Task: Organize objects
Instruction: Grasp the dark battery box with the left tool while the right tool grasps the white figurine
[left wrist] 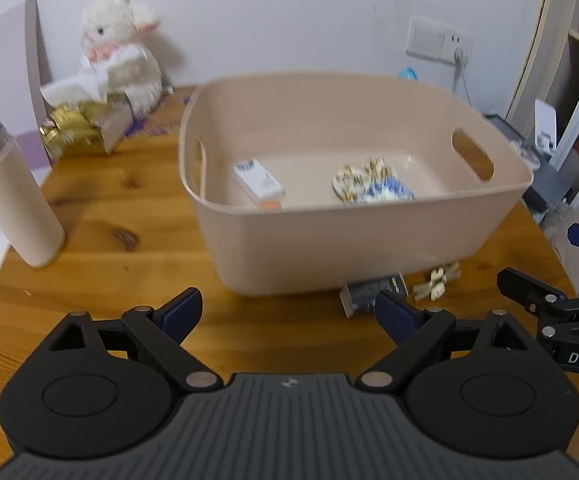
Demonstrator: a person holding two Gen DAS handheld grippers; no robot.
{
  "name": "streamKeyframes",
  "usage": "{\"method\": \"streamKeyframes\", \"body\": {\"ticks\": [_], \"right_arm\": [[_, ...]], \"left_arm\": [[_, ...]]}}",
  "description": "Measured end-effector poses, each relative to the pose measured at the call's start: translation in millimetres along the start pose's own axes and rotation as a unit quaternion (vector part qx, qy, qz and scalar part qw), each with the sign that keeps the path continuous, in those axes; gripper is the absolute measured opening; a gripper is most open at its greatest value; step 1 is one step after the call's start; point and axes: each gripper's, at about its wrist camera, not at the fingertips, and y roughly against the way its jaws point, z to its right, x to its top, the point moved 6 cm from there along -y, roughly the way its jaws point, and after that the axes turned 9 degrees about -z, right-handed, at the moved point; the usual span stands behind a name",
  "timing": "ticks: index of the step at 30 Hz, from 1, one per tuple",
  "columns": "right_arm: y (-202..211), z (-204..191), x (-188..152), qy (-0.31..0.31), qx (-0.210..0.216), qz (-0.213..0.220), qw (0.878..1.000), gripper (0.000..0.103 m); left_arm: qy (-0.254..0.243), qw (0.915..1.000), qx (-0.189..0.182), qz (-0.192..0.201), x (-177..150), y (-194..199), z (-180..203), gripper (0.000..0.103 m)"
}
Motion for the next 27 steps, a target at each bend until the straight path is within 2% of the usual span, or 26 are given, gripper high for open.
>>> {"method": "streamKeyframes", "body": {"ticks": [9,15,19,23,27], "right_arm": [[-45.7,11.3,-29.0,-0.021,-0.007,-0.049,0.999,0.103],[-68.5,15.6,-38.5,-0.025,-0.005,-0.07,0.997,0.103],[-78.4,13.5,-39.4,-0.027,0.002,-0.078,0.997,0.103],[-81.8,8.6,-34.8,-0.026,0.017,-0.078,0.997,0.103],[-82.6,1.5,-26.4,-0.02,0.028,-0.075,0.997,0.103]], "left_arm": [[-0.005,0.9993,-0.001,-0.036,-11.2,-46.9,23.7,0.094],[0.034,0.9977,-0.039,-0.045,-10.3,-68.4,31.6,0.094],[0.043,0.9973,-0.046,-0.037,-8.1,-75.9,37.6,0.094],[0.033,0.999,-0.023,-0.022,-5.4,-81.6,44.4,0.094],[0.033,0.999,0.025,-0.019,-2.3,-85.6,38.1,0.094]]}}
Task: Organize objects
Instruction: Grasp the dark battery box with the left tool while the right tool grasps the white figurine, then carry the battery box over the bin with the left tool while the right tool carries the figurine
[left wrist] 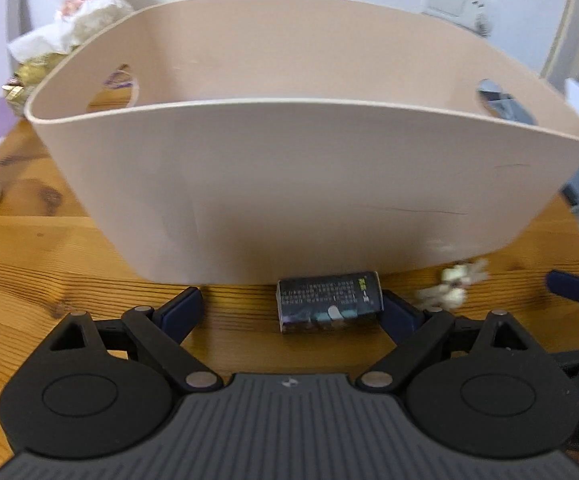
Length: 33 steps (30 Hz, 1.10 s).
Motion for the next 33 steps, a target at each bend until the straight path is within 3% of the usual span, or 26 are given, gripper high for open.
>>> {"method": "streamKeyframes", "body": {"ticks": [6,12,15,17,19,20,21,28,33], "right_arm": [[-5.8,-16.0,8.7,0.006,0.022,0.006,1.0,0.103],[-12.8,-27.3,15.1,0.011,0.025,0.021,0.999,0.102],[-12.8,-31.3,16.1,0.015,0.029,0.028,0.999,0.092],[-10.4,-33.9,15.4,0.017,0.03,0.031,0.999,0.084],[-8.0,-36.2,14.8,0.019,0.032,0.033,0.999,0.071],[-6.4,-36.6,14.6,0.019,0.031,0.032,0.999,0.066],[-4.6,-37.1,15.0,0.018,0.03,0.031,0.999,0.055],[2.5,-31.2,8.5,-0.006,0.029,0.022,0.999,0.055],[23.0,-25.3,4.7,-0.016,0.027,0.038,0.999,0.055]], "left_arm": [[-0.001,0.9999,0.013,0.007,-0.9,1.0,-14.9,0.094],[-0.001,0.9999,-0.005,0.01,-2.2,2.6,-25.2,0.091],[0.0,0.9999,-0.004,0.014,-2.8,5.1,-29.1,0.083],[-0.001,0.9998,0.006,0.018,-2.6,6.5,-32.1,0.068],[0.008,0.9996,0.013,0.023,-3.8,9.6,-37.9,0.055],[0.018,0.9995,0.01,0.025,-5.1,11.8,-41.8,0.052],[0.022,0.9994,0.005,0.025,-5.6,12.7,-43.9,0.052],[0.028,0.9993,0.001,0.026,-12.5,20.3,-51.2,0.051],[0.024,0.9987,-0.001,0.045,-16.0,41.4,-56.2,0.051]]}}
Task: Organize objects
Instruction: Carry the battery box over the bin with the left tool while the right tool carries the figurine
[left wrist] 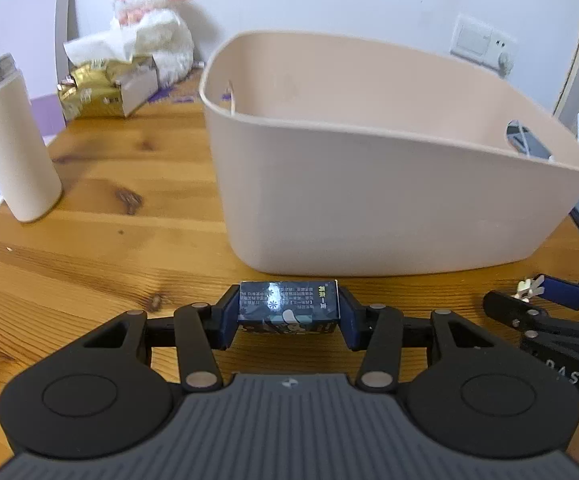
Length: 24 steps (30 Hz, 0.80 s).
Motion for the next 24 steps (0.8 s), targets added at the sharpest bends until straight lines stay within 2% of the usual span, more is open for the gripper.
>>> {"method": "streamKeyframes", "body": {"ticks": [14,24], "right_arm": [[88.9,-16.7,30.6,0.03,-0.008,0.113,0.993,0.055],[124.6,-15.7,73.7,0.032,-0.029,0.176,0.983,0.055]], "left_arm": [[-0.002,0.9955,-0.003,0.095,22.8,76.8,-12.2,0.051],[-0.007,0.9896,-0.005,0.144,59.3,101.4,-12.8,0.052]]}}
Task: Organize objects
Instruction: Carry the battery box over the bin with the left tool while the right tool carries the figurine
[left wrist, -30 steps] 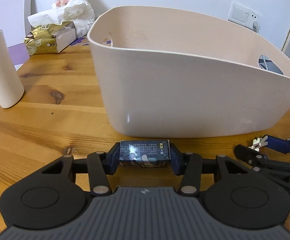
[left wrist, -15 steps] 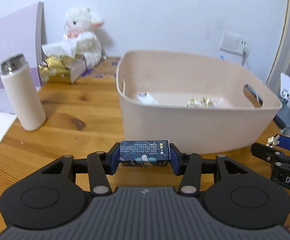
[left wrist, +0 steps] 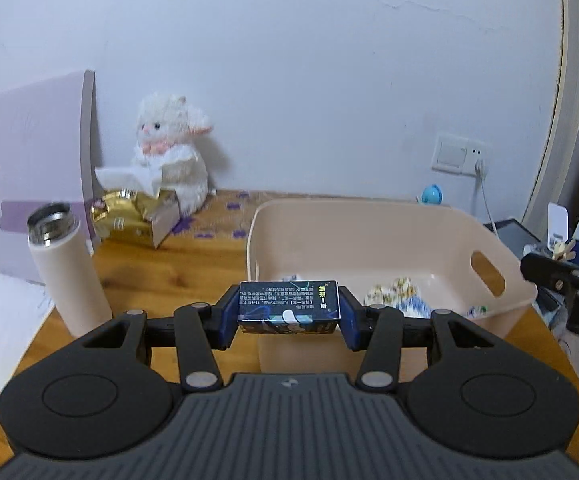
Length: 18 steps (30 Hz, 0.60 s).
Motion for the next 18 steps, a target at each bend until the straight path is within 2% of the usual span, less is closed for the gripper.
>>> {"method": "streamKeyframes", "body": {"ticks": [7,12,18], "right_arm": [[-21.3,15.2,22.1,-0.007,-0.019,0.004,1.0,0.055],[-49.2,20.1,25.4,-0.013,-0.025,-0.012,1.0,0.055],[-85.5,20.2,17.9,-0.021,-0.028,-0.05,0.998,0.055]], "left_arm": [[-0.018,0.9998,0.004,0.007,29.5,-24.1,10.9,0.052],[-0.028,0.9993,0.007,-0.023,37.4,-62.0,19.6,0.052],[-0.043,0.9959,0.01,-0.079,28.5,-105.1,26.2,0.052]]}}
